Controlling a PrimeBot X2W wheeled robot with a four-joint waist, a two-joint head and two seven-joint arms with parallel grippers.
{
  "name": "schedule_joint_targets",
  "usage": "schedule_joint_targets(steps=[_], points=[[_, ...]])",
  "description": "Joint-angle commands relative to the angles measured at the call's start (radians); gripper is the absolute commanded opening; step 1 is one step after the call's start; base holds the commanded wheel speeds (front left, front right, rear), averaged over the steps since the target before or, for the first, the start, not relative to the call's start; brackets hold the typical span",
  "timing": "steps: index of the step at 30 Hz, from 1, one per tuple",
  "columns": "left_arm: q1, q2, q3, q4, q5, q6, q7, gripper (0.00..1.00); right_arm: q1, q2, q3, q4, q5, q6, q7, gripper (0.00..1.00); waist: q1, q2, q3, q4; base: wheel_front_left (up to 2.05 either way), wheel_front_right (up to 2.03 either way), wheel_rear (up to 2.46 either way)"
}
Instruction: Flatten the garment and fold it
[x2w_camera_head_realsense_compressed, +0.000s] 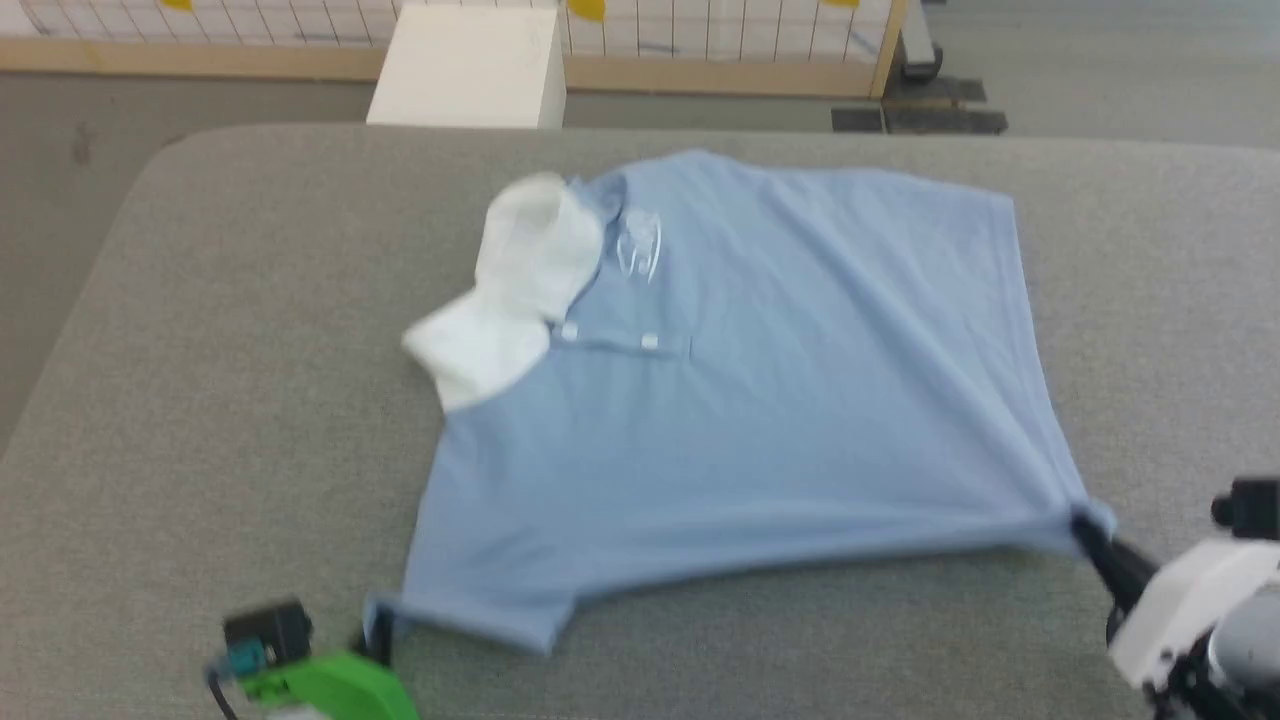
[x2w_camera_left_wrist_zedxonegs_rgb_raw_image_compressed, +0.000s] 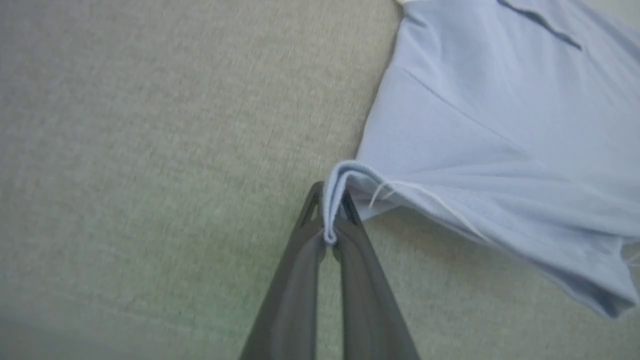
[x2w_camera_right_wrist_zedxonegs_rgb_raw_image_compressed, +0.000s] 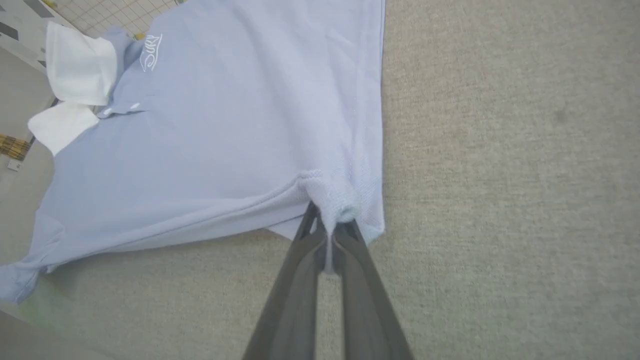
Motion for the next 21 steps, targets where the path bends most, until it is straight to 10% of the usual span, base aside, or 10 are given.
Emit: schedule_joint_targets(steps=[1,21], points=[[0.034,0.011,-0.003,-0.010,-0.006,0.012,0.026,0.00,0.029,-0.009,-0.004,-0.009,-0.012,-0.002,0.011,0.00,0.0002,0.0000,-0.027,-0.003,0.00,0.00,0.00],[0.095,0.070,-0.008,-0.392,-0.034,0.065,0.204,0.00,0.082,-0.042,-0.004,-0.149,-0.082,-0.002,0.219,0.00,0.0002,0.0000,-0.002,-0.032,0.00,0.00,0.00]])
